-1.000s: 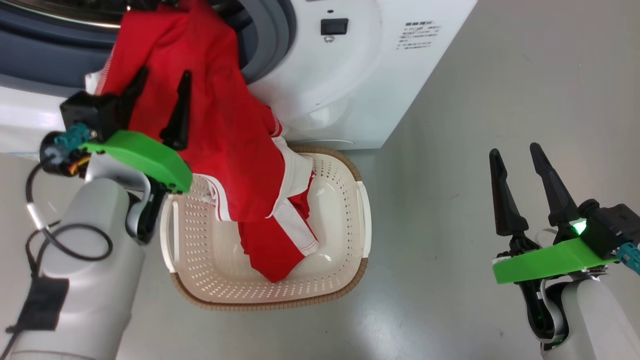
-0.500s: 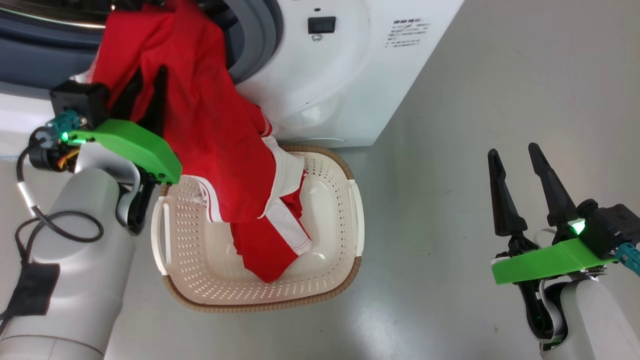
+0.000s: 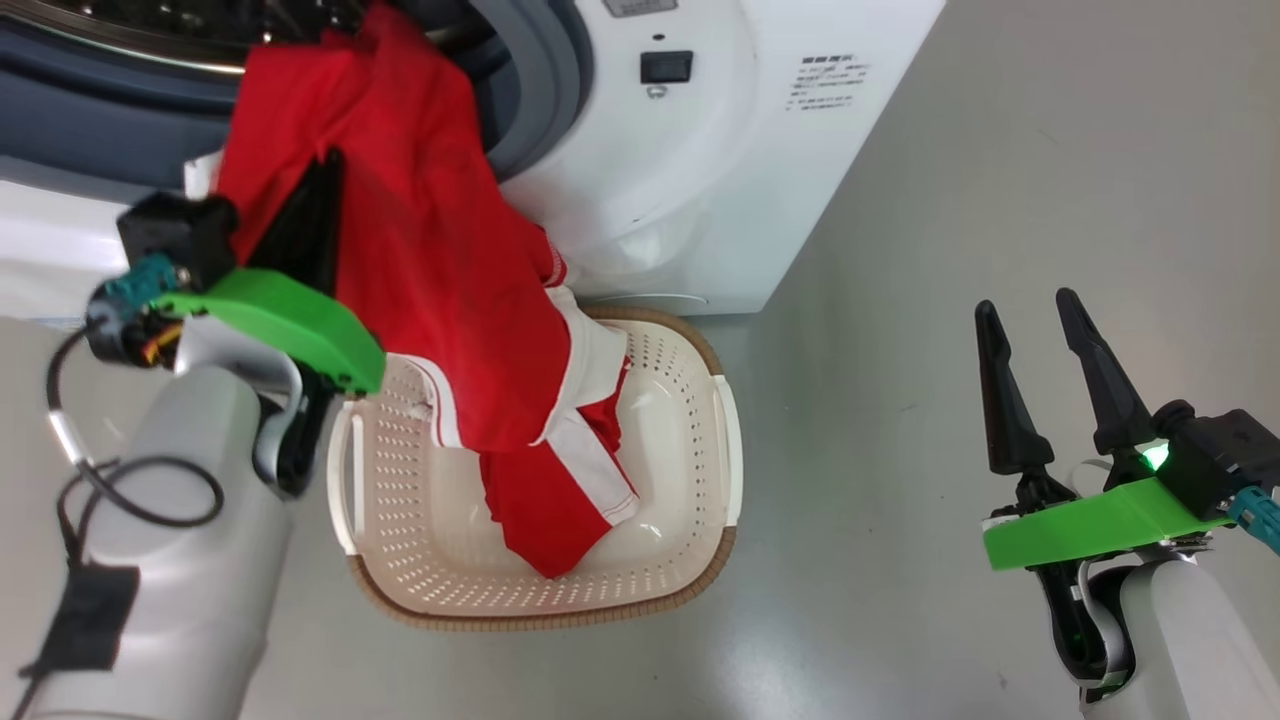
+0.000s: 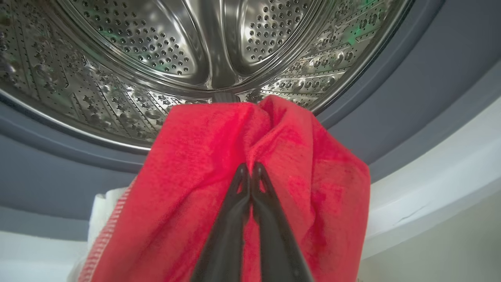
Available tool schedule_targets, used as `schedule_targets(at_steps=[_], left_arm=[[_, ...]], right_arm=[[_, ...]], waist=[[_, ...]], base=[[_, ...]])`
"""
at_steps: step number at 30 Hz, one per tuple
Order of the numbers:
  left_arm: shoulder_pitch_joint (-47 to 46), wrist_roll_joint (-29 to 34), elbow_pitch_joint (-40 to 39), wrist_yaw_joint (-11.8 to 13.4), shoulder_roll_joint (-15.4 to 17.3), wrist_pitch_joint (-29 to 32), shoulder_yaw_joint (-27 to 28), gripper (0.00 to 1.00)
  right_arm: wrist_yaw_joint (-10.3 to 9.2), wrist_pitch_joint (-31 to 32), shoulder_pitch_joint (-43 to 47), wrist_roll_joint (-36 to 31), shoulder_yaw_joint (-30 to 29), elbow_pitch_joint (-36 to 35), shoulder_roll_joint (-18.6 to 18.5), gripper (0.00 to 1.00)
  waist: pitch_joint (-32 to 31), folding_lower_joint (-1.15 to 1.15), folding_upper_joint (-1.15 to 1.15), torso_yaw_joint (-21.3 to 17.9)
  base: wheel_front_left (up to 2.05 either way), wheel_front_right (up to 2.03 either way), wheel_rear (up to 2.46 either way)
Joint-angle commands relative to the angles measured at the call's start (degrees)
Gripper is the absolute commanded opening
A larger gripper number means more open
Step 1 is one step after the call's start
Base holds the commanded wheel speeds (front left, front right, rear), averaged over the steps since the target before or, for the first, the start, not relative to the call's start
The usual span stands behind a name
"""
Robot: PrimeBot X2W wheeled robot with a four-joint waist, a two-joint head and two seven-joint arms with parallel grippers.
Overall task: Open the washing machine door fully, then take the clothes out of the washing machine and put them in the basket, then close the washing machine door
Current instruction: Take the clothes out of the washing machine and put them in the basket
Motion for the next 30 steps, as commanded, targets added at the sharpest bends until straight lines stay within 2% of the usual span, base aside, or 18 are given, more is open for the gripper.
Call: schedule_targets(at_steps=[1, 17, 30], left_arm=[[2.2, 0.1, -2.5, 0.1, 1.9, -0.3, 2.3, 0.0], [15.6, 2.8, -15.6, 0.1, -1.1, -0.3, 6.4, 0.0], [25.1, 2.8, -21.6, 0.1, -3.1, -0.3, 5.1, 0.0]], right_arm=[[0.28, -0.4, 0.6, -0.5, 1.3, -1.1, -0.1, 1.0], [0.28, -0.4, 1.7, -0.9, 0.6, -1.3, -0.1, 1.0], [0.28, -0.4, 1.8, -1.0, 0.5, -1.2, -0.1, 1.0]], waist=[[-0.5, 0.0, 0.0, 0.6], [-2.0, 0.0, 0.0, 2.0], [-2.4, 0.0, 0.0, 2.8]], base=[[0.0, 0.0, 0.0], [0.0, 0.0, 0.0], [0.0, 0.0, 0.0]])
